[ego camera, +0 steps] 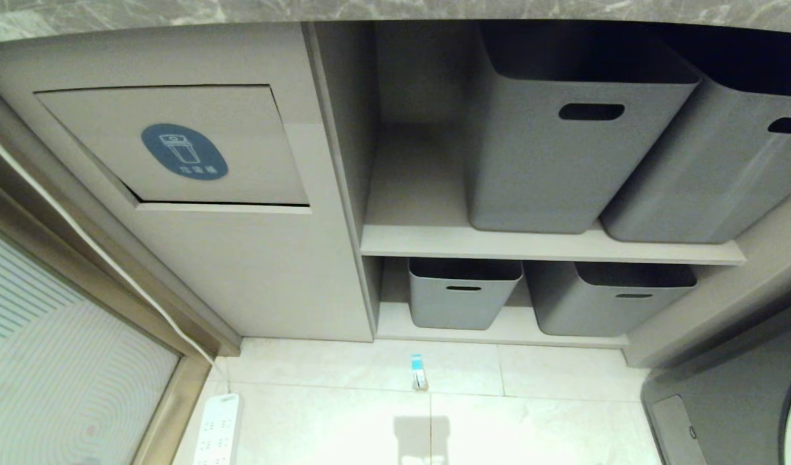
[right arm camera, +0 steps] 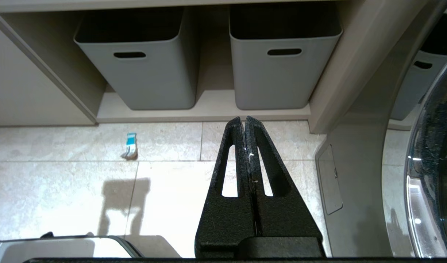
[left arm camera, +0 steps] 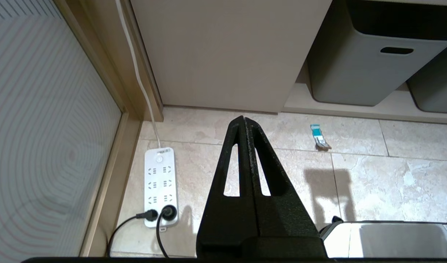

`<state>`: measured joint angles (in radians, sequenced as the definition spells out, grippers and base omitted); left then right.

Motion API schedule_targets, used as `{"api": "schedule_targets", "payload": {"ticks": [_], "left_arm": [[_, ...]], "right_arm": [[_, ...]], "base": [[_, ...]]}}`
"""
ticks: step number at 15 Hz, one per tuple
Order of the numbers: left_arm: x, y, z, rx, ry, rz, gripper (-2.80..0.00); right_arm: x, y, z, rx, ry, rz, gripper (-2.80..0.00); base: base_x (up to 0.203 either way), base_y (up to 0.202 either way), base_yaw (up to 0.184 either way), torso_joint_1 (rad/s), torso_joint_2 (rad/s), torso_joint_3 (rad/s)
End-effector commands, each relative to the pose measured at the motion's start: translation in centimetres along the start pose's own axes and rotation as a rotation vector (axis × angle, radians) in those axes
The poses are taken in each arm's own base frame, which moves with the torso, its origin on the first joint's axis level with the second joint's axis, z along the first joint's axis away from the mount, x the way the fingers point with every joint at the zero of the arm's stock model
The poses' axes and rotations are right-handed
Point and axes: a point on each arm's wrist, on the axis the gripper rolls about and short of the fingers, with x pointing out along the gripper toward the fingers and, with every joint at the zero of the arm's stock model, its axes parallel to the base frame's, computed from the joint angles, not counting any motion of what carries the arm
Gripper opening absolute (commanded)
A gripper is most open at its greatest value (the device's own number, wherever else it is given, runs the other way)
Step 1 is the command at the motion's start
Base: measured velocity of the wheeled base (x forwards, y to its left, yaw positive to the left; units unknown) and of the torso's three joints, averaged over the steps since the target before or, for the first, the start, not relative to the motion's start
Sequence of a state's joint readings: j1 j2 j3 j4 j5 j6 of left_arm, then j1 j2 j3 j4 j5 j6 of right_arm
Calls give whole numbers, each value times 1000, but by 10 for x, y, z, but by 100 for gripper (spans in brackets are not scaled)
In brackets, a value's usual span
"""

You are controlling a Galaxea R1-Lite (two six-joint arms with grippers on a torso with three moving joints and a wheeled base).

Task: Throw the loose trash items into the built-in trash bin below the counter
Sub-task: Pick up the garbage

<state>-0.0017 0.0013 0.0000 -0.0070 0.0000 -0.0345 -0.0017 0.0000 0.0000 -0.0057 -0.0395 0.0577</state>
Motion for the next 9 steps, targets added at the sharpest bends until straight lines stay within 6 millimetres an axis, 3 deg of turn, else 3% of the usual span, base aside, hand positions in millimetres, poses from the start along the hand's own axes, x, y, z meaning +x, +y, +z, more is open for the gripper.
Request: {"api": "schedule_targets", "payload": {"ticks": [1,9], "left_arm": [[0,0,-1,-1,4,0,-280],[0,0,0,1,3,0,-280]], "right_arm": [[0,0,0,1,1,0,-280],[0,0,0,1,2,0,-280]], "base": [[0,0,0,6,0,-209],[0,0,0,5,2,-198]]}}
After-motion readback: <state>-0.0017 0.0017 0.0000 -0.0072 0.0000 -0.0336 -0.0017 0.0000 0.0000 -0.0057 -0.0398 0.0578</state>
